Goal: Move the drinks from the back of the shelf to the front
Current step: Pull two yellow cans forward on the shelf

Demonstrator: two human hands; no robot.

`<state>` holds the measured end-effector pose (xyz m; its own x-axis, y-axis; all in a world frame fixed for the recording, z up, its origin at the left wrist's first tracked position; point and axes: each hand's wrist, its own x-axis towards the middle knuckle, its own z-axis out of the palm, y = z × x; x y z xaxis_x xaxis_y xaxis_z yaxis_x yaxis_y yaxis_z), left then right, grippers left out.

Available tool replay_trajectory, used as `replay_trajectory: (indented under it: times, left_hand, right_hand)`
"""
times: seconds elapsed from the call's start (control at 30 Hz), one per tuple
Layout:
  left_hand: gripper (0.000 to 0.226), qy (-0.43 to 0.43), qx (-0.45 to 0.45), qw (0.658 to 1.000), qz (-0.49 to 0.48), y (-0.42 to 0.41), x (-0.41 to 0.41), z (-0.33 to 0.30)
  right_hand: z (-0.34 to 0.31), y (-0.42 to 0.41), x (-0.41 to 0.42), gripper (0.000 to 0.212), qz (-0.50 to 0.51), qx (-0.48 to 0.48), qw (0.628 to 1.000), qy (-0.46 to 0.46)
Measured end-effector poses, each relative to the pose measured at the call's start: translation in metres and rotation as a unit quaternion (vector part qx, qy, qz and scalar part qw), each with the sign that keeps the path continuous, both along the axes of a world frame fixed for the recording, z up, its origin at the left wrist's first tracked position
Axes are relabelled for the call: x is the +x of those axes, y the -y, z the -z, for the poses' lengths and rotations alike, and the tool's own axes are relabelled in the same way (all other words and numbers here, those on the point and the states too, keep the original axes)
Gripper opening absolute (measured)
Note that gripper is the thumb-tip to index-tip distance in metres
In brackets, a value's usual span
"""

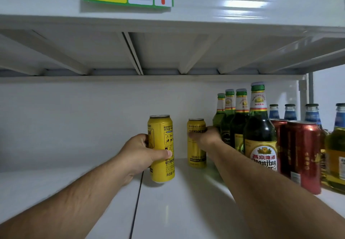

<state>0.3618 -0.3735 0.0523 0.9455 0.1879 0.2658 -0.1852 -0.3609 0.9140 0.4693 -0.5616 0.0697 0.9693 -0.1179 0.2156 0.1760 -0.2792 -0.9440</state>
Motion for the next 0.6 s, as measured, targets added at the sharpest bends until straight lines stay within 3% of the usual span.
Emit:
replay_trajectory:
  times: [0.37,0.6]
  left_hand:
    - [0.05,-0.004,0.002,1.0,-0.001,0.007,-0.001,0.003]
    - [0.057,0.006,0.015,1.0,-0.012,0.024,0.005,-0.004]
  right_hand:
    - [0.0,0.007,-0.004,0.051,-0.018,-0.037,0.999,-0.009]
    - [0.013,0.022,-0.047,0.039,-0.039,-0.193,0.98,0.02]
